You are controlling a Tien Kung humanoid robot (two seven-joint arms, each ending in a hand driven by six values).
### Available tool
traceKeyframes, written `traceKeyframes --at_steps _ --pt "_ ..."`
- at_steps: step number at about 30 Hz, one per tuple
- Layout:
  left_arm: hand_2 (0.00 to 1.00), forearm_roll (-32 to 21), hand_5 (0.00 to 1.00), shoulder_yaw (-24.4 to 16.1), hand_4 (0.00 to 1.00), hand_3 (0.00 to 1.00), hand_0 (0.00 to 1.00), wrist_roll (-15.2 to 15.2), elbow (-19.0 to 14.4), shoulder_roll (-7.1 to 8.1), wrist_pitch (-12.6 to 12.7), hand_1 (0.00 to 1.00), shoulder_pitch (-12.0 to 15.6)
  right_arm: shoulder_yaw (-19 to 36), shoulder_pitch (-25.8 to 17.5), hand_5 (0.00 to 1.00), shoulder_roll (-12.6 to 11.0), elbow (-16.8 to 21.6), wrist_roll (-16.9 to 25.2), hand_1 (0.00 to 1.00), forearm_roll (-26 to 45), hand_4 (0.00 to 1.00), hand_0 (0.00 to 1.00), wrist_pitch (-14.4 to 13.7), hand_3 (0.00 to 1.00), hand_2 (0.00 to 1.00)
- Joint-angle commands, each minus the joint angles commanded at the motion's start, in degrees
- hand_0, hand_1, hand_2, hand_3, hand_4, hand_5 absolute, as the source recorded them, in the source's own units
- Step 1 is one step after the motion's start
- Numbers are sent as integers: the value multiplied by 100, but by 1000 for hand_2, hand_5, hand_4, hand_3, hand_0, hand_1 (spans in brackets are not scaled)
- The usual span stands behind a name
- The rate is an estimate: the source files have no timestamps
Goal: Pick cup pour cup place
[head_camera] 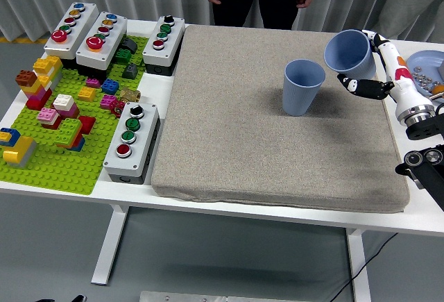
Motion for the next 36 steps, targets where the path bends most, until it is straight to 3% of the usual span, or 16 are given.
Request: traceKeyframes --at_steps 10,22,36 --pt "854 -41 977 42 514 730 781 -6 0 1 -2 786 -14 -85 83 40 95 -31 44 743 -652 716 875 -118 698 627" --pt "854 -33 973 32 514 730 781 -10 0 12 -4 786 -30 -237 212 44 10 -51 33 743 -1518 715 876 -238 695 625" --pt "855 -17 973 13 515 731 781 -13 0 23 -2 787 -39 -439 339 41 -60 -109 -16 742 -1842 714 878 -335 692 622"
